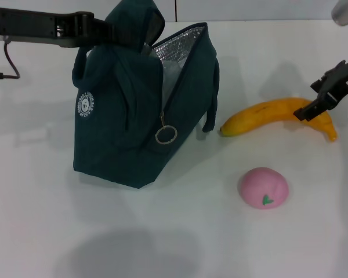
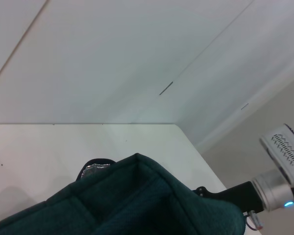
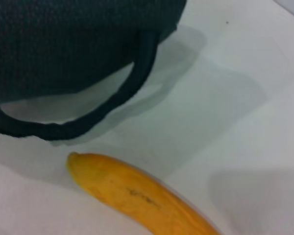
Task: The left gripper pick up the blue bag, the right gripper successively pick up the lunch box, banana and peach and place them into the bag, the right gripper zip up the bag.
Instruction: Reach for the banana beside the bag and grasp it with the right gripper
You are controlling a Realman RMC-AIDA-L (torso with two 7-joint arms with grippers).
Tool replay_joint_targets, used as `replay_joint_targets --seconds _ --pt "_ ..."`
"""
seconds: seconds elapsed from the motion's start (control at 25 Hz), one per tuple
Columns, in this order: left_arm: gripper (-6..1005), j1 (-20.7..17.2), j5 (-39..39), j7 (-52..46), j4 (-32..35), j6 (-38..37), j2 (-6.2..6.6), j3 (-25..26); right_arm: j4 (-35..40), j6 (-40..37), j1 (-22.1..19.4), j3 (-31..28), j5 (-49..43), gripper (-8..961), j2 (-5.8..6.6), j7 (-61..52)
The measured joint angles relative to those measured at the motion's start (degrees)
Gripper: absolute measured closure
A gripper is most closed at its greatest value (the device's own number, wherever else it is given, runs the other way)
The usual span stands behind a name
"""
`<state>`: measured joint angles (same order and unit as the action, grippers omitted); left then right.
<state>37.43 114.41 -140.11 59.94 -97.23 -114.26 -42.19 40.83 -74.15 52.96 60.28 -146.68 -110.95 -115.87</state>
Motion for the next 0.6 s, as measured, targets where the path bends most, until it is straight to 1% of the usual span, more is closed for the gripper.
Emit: replay_joint_targets --seconds 0.36,0.48,0.6 --pt "963 0.0 0.0 0.4 0.0 -0.1 -0.09 -0.1 -3.4 5.0 0.3 1.7 -0.8 75 -1.10 0.2" --pt "963 0.0 0.0 0.5 0.0 0.0 -0.09 -0.1 -3.8 5.7 0.3 2.1 -1.0 78 -1.16 0.3" --pt "963 0.0 0.0 0.6 0.0 0.0 -0.09 -0.1 -3.9 6.6 0.3 2.9 -1.9 136 -1.46 0.1"
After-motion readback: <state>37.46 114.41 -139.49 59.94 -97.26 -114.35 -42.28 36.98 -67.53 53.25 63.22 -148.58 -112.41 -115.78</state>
